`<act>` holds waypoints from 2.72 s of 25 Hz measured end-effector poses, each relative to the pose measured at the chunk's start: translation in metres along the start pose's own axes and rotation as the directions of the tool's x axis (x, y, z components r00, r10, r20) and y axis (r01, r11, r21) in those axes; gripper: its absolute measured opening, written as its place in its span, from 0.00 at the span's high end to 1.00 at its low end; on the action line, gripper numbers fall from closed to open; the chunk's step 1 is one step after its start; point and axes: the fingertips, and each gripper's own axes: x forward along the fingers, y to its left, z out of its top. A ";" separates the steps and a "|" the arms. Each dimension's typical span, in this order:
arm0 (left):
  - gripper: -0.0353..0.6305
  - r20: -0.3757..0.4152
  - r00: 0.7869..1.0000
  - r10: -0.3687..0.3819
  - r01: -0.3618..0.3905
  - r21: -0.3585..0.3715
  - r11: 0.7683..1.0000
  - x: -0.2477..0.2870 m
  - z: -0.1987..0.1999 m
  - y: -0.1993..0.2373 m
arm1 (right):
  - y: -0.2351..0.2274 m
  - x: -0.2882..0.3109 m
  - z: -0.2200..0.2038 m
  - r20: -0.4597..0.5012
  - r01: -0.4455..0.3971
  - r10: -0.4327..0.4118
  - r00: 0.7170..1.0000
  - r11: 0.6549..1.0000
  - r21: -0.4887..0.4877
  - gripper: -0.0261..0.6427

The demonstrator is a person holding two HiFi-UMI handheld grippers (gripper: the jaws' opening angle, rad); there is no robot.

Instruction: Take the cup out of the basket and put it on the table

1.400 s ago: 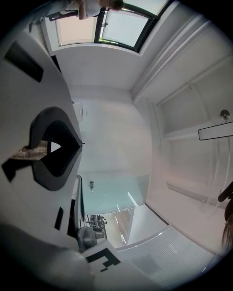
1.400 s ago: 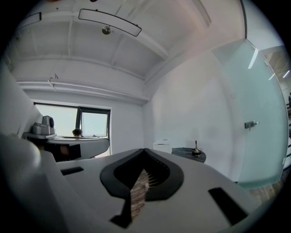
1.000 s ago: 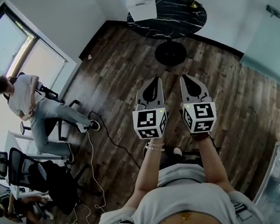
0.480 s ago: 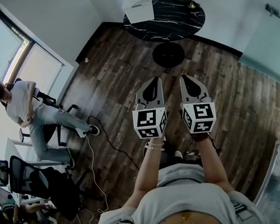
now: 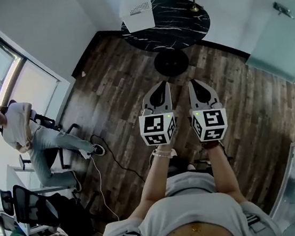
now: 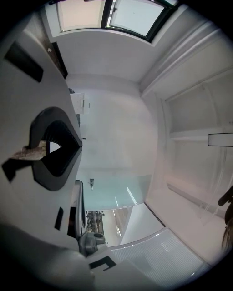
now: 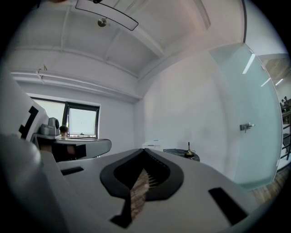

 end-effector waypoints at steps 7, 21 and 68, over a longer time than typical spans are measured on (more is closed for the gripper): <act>0.94 -0.009 0.999 -0.036 0.036 -0.009 0.999 0.019 0.000 0.034 | 0.016 0.037 -0.002 -0.014 0.022 -0.022 1.000 1.000 -0.011 0.95; 0.94 -0.020 0.998 -0.055 0.054 -0.016 0.998 0.024 -0.003 0.097 | 0.065 0.088 -0.011 -0.039 0.015 -0.016 0.999 1.000 -0.020 0.95; 0.94 -0.041 0.991 0.126 -0.127 -0.020 0.992 0.210 0.008 0.174 | -0.009 0.296 0.004 -0.066 -0.183 0.183 0.981 0.983 0.013 0.95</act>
